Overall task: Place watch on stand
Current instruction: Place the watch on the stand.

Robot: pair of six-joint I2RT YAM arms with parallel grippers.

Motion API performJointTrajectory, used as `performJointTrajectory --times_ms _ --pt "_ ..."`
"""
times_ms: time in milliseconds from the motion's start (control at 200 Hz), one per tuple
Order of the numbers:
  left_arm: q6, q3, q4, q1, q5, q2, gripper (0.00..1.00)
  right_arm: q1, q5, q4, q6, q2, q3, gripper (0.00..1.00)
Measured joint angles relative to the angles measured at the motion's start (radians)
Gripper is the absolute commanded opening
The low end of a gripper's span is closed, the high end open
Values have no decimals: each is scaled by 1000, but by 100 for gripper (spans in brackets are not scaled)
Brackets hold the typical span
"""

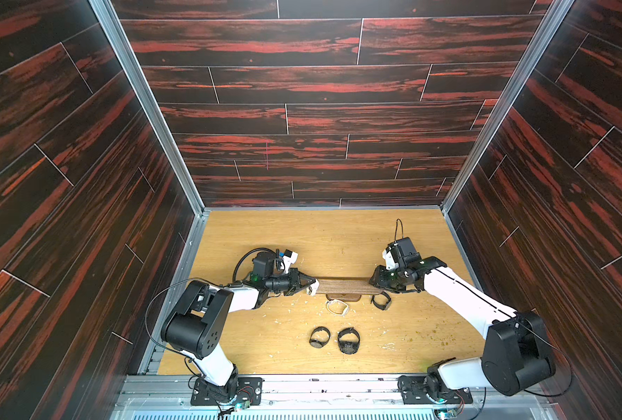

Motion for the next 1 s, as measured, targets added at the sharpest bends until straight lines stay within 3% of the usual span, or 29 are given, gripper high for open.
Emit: performJointTrajectory --times_ms 1002 --pt "-60 40 81 -54 -12 71 0 -2 -84 81 26 9 -21 42"
